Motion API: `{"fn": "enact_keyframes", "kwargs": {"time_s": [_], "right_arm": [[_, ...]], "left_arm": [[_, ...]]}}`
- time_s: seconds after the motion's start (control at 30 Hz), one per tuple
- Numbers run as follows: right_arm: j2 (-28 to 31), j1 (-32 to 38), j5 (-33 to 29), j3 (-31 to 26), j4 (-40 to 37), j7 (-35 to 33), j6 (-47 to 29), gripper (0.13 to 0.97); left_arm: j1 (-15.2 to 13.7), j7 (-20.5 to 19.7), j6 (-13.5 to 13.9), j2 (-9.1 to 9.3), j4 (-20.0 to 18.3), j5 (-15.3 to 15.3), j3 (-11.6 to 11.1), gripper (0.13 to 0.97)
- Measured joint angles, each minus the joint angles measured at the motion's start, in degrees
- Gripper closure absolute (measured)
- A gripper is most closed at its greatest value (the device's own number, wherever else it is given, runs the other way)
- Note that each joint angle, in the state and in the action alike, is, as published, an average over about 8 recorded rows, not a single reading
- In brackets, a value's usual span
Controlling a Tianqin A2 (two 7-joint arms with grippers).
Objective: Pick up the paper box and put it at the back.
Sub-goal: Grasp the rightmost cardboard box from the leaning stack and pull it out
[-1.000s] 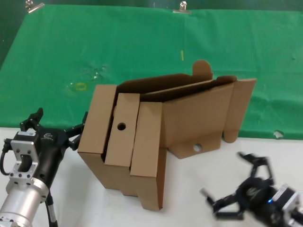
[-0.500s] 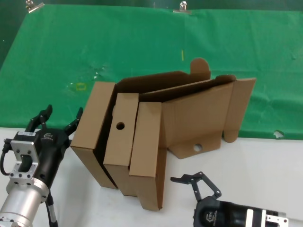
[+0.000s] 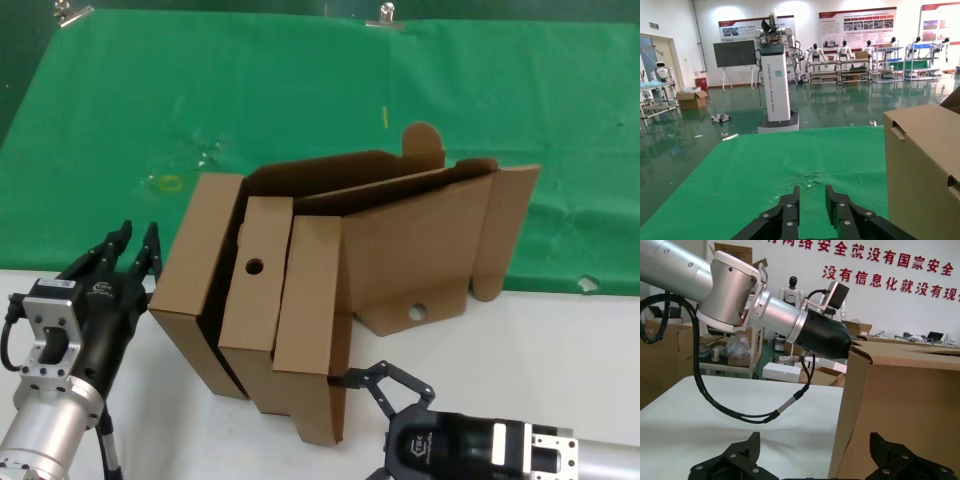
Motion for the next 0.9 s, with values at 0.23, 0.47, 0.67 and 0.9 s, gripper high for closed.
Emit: {"fn": "enact_keyframes", "kwargs": {"time_s": [0.23,0.47,0.67,0.9], "right_arm": [[-0.57,0.39,-0.40,-0.10,-0.77,0.63,0.25,0.343],[-0.69,0.58,-0.68,0.09,-1.44,1.01,0.51,0.526],[-1.23,1.26,-0.96,-0.02,-2.39,1.38,0.63,0.578],[-1.95,2.39,-1.38,-0.35,-4.03,1.45,0.35,0.754]], "left_arm": [[0.00,0.00,0.00,0.00,0.00,0.00,0.00,0.860],[0.00,0.00,0.00,0.00,0.00,0.00,0.00,0.922],[0.00,0.00,0.00,0.00,0.00,0.00,0.00,0.951],[0.00,0.00,0.00,0.00,0.00,0.00,0.00,0.953]]}}
